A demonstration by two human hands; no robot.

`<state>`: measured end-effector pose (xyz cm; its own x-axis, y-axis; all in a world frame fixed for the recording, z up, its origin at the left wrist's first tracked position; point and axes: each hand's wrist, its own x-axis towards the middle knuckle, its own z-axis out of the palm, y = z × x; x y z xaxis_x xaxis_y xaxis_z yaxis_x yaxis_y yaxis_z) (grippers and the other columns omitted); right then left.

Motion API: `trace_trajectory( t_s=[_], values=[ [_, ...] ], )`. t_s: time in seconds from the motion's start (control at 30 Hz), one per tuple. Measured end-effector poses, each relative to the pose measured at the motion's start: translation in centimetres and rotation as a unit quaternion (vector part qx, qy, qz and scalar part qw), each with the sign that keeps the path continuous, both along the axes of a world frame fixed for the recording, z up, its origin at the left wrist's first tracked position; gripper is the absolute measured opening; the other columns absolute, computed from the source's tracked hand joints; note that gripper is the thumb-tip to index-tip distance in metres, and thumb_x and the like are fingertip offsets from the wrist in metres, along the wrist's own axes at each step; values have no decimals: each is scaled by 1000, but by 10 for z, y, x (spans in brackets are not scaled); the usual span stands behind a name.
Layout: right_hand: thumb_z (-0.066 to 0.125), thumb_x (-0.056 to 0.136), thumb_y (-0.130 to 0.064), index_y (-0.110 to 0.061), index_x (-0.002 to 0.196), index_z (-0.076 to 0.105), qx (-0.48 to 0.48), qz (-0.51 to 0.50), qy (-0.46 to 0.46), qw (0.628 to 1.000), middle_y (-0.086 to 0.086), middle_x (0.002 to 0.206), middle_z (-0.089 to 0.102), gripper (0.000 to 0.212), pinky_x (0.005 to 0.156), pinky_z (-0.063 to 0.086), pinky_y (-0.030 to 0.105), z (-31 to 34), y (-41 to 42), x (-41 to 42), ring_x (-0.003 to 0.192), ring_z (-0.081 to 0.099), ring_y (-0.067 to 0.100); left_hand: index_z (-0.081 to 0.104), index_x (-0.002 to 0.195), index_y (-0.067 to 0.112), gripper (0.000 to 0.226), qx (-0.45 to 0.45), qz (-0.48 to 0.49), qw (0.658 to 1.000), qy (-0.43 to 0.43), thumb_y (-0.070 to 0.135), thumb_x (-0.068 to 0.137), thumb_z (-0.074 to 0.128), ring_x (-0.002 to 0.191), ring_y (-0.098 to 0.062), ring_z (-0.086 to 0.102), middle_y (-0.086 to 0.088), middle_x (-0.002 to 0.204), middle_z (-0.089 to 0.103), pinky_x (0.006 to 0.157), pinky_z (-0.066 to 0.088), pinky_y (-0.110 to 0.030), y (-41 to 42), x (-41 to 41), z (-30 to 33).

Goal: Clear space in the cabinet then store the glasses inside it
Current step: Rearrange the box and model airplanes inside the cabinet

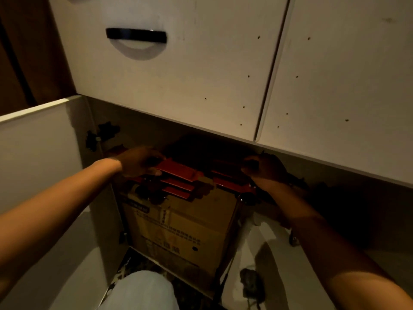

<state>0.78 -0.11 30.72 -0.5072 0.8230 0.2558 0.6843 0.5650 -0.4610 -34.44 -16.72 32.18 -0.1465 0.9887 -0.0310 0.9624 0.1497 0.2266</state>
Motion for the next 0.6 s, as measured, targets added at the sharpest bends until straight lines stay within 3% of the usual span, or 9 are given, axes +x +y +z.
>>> trace_trajectory(
  t_s=[0.17, 0.27, 0.33, 0.43, 0.6],
  values=[
    [65, 94, -44, -28, 129, 66, -13, 12, 37, 999, 0, 127, 67, 38, 100, 45, 25, -2, -4, -21, 115, 62, 18, 55, 138, 26, 50, 5, -11, 999, -31, 32, 91, 72, 132, -25, 50, -4, 138, 50, 107, 40, -31, 0, -12, -2],
    [64, 96, -39, -26, 133, 62, -55, 29, 61, 996, 1, 129, 65, 39, 71, 41, 2, -4, -7, -40, 107, 65, 19, 53, 139, 28, 52, -17, -19, 999, -34, 35, 91, 72, 136, -25, 47, -6, 144, 48, 109, 38, -31, -2, -15, -1],
    [61, 99, -32, -20, 138, 59, -102, 46, 77, 991, 6, 129, 63, 40, 66, 46, 6, -5, -11, -53, 109, 64, 28, 52, 140, 29, 53, -31, -19, 999, -35, 36, 91, 72, 134, -25, 48, -6, 144, 48, 107, 40, -29, -4, -16, 0],
    [59, 101, -27, -14, 140, 55, -161, 59, 96, 981, 13, 130, 62, 41, 79, 51, 29, -10, -15, -70, 112, 63, 36, 52, 143, 25, 56, -44, -14, 999, -25, 38, 91, 70, 135, -25, 48, -6, 144, 49, 104, 39, -26, -5, -18, -1],
    [59, 101, -29, -16, 139, 55, -175, 79, 121, 974, 6, 126, 62, 40, 77, 51, 24, -12, -13, -97, 101, 63, 23, 51, 144, 26, 64, -37, -17, 999, -30, 52, 88, 66, 137, -24, 45, -6, 146, 48, 105, 33, -22, -6, -21, -4]
  ],
)
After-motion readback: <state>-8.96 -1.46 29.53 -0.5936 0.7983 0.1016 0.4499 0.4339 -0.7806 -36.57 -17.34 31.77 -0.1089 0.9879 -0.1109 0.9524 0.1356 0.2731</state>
